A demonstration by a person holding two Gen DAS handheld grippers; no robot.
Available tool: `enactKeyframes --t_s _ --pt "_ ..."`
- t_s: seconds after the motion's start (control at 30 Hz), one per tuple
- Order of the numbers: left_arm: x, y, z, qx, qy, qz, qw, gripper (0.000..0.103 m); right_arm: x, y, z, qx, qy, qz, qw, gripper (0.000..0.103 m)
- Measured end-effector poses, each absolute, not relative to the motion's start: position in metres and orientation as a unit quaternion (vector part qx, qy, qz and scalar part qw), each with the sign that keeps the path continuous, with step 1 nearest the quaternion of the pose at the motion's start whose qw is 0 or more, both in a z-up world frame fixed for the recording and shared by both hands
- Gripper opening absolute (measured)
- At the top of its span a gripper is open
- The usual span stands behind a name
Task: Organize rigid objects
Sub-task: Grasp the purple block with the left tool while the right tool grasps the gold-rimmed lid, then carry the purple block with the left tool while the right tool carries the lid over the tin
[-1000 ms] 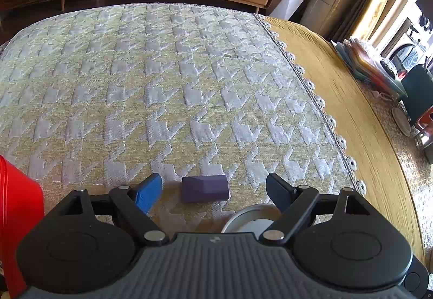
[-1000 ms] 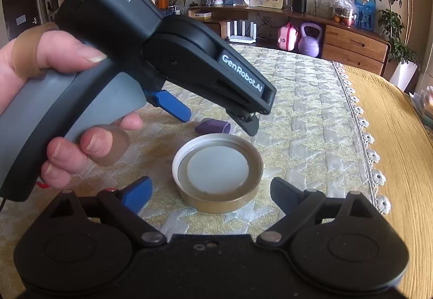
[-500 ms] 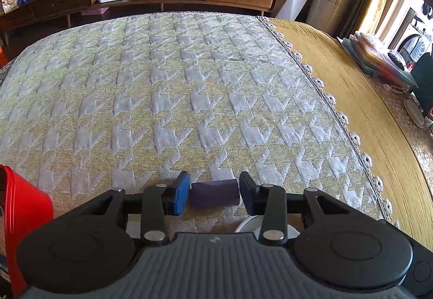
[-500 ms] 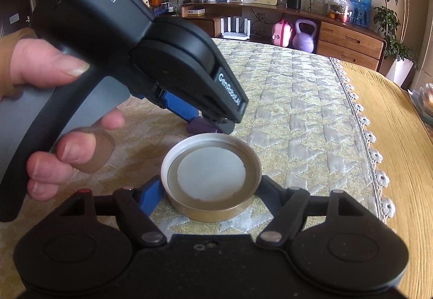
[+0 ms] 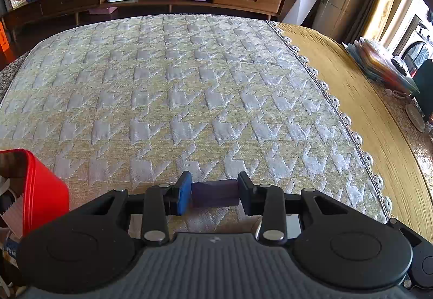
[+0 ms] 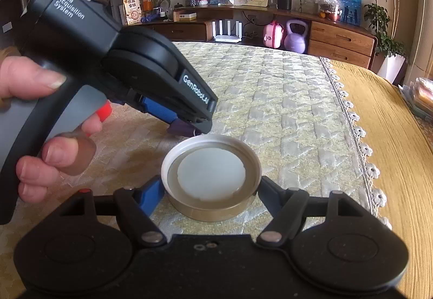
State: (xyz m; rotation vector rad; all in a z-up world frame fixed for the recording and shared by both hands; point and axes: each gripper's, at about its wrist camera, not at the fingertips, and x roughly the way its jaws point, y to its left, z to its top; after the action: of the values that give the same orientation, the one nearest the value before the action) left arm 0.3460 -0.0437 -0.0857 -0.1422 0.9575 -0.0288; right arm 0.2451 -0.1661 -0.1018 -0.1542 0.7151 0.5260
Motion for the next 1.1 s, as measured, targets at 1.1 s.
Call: enactKeyframes --t_s 1.1 --pt "0.212 0.024 0.004 -0.092 0.404 -0.022 0.910 0.037 0.157 -0.141 -0.008 -0.083 0.303 0.271 0.910 0.075"
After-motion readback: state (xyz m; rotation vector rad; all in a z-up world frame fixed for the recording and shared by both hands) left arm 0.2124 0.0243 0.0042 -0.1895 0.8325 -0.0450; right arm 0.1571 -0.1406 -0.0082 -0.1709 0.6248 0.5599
